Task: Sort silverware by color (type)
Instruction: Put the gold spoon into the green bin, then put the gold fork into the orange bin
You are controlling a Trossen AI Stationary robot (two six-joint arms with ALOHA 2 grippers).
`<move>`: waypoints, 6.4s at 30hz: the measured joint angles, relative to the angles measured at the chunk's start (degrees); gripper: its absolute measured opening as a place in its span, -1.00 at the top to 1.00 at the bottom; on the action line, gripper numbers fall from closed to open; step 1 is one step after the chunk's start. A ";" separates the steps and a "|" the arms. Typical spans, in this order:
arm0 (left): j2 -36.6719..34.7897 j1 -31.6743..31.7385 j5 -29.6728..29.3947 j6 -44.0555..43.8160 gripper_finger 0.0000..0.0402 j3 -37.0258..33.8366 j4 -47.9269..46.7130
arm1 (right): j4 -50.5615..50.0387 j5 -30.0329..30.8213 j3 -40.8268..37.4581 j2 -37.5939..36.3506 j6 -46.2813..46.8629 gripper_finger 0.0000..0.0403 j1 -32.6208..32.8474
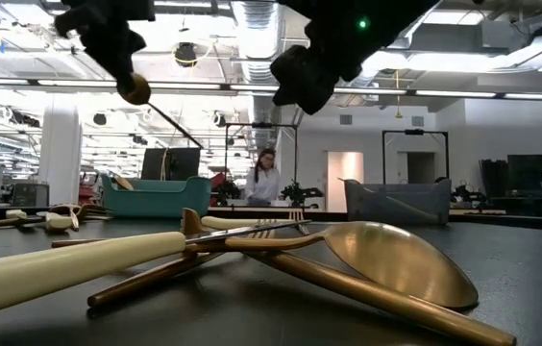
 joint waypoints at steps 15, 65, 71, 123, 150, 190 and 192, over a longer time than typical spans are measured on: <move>7.93 32.51 28.17 -19.48 1.00 0.02 8.50 | -2.14 -5.03 -0.02 0.02 9.19 0.03 -0.30; 14.10 41.06 0.72 -1.68 0.08 0.48 9.05 | -3.97 -15.42 -0.09 -1.04 22.12 0.03 -1.73; 2.80 34.08 11.05 -6.98 0.11 -0.42 9.59 | -12.36 -26.51 -0.07 -5.36 23.64 0.03 -2.01; 9.22 -30.94 -7.69 -35.82 0.11 -38.58 89.01 | -60.36 -67.43 -0.12 -11.70 87.23 0.41 25.24; 21.60 -29.48 -9.60 -34.34 0.11 -35.30 97.22 | -37.69 -60.05 -16.04 -11.04 120.56 0.53 33.02; 16.57 -33.01 -14.44 -39.69 0.11 -35.41 92.90 | -6.90 -11.26 -16.20 -19.41 58.56 0.89 6.47; 16.57 -33.51 -14.44 -38.64 0.11 -35.41 94.67 | -1.87 -10.13 -16.20 -19.41 53.60 0.89 4.62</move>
